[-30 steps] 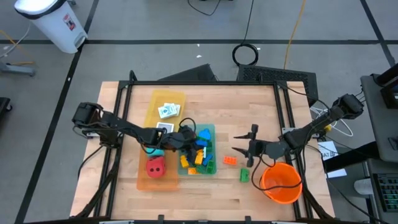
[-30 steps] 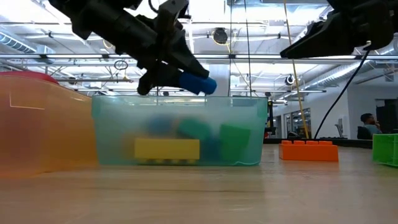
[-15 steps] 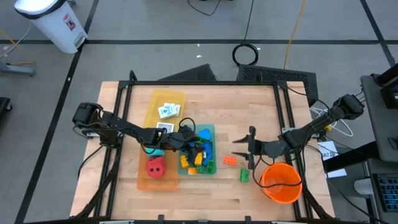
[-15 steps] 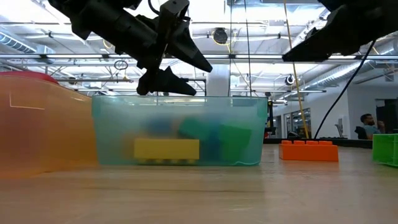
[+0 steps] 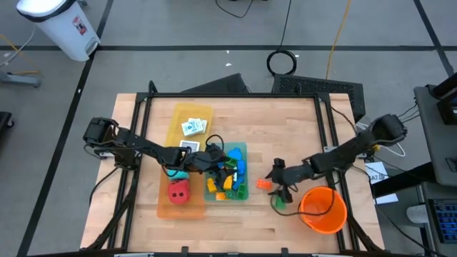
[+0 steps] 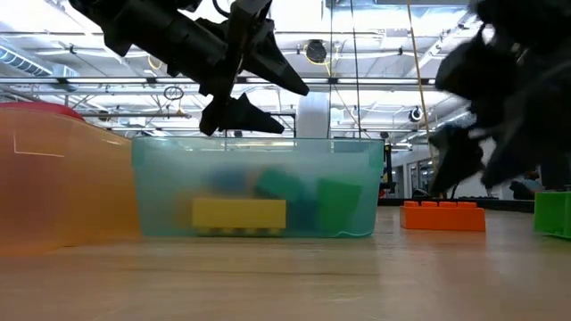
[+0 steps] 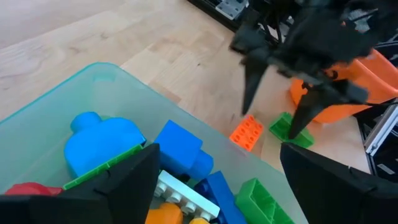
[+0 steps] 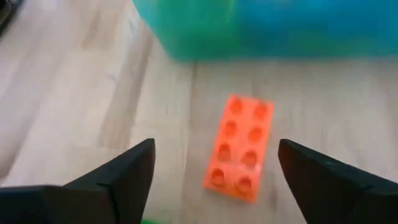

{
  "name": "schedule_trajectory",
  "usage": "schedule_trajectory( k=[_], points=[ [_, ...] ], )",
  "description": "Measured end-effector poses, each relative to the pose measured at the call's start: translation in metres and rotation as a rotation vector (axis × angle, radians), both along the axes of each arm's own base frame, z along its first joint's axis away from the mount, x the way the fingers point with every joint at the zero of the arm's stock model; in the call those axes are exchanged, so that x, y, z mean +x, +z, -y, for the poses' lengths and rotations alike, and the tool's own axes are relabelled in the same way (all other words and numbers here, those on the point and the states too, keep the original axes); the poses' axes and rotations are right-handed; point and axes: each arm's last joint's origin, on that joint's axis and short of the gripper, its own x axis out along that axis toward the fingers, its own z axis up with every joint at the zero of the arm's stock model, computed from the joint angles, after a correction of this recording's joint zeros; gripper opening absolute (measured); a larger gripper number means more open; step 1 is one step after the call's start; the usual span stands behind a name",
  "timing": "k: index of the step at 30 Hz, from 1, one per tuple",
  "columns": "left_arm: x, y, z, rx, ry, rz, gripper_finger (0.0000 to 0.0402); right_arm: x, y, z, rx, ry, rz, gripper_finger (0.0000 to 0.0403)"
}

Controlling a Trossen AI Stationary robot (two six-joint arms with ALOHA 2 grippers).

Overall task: Pick & Place Toys
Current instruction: Put the orange game piece into the green bin

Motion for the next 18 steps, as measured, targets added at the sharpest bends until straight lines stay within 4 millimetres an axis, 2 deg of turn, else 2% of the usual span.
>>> schedule_trajectory(
  k=[4,9,13,18],
  points=[
    [0.0,0.0,0.0,0.001,0.0,0.0,0.0337,0.006,-0.018,0.008,0.021,-0.013,-0.093,0.0316],
    [0.0,0.0,0.0,0.002,-0.001,0.0,0.0337,0.011,-0.03,0.016,-0.05,0.003,-0.128,0.0298],
    [0.0,0.0,0.0,0.002,0.0,0.001,0.0337,0.012,-0.031,0.018,-0.091,0.034,-0.123,0.0263],
    [0.0,0.001,0.0,0.001,0.0,0.006,0.0337,0.011,-0.031,0.018,-0.107,0.051,-0.13,0.0189]
  ],
)
